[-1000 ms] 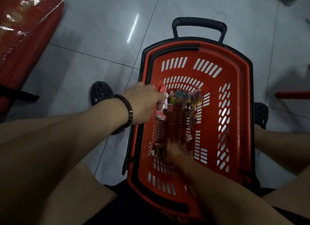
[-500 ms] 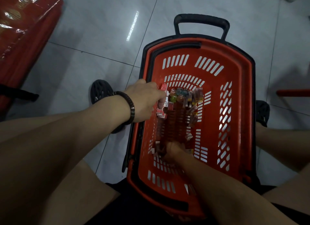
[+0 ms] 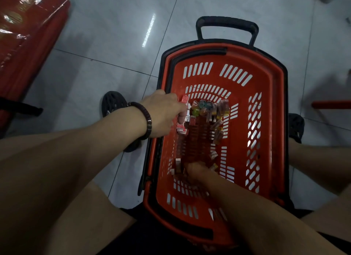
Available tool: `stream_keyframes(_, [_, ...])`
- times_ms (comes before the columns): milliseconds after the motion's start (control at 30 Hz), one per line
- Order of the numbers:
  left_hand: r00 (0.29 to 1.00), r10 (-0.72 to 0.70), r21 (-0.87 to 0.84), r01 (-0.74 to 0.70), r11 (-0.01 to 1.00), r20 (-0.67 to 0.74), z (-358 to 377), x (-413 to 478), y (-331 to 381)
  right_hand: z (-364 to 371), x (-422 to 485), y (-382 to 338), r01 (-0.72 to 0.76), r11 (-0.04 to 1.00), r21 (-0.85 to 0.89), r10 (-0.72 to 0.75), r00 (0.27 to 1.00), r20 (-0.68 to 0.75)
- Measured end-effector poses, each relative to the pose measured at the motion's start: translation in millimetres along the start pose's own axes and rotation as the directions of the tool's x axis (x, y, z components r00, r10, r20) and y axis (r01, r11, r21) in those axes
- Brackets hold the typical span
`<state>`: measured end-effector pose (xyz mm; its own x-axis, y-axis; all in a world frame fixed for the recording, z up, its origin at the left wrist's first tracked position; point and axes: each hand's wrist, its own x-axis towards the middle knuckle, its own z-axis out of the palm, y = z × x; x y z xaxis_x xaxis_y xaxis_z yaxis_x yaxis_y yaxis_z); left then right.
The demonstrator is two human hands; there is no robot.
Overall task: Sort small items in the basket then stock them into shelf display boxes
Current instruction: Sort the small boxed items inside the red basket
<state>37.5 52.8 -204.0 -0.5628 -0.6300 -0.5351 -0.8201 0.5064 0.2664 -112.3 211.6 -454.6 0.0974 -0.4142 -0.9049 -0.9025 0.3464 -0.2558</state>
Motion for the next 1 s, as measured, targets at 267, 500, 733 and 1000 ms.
stream_keyframes(267, [0.999, 0.010, -0.018, -0.009, 1.000, 0.049, -5.3, 2.3, -1.2, -28.6, -10.9, 9.1, 0.037, 0.982, 0.184, -0.028, 0.998, -0.050])
stream_keyframes(500, [0.998, -0.028, -0.248, 0.015, 0.969, -0.048, -15.6, 3.8, 5.1, -136.9, -85.4, -4.4, 0.291, 0.804, 0.519, -0.257, 0.956, -0.138])
stream_keyframes(733, [0.966, -0.224, -0.935, 0.195, 0.297, 0.130, -19.4, 3.1, 45.4, -222.6, -192.5, -15.1, 0.459, 0.750, 0.476, -0.333, 0.884, -0.328])
stream_keyframes(1000, [0.986, -0.024, -0.941, 0.149, -0.305, 0.165, -23.6, -1.0, 102.1, -235.5, -236.0, -28.0, 0.538, 0.797, 0.274, -0.340, 0.775, -0.532])
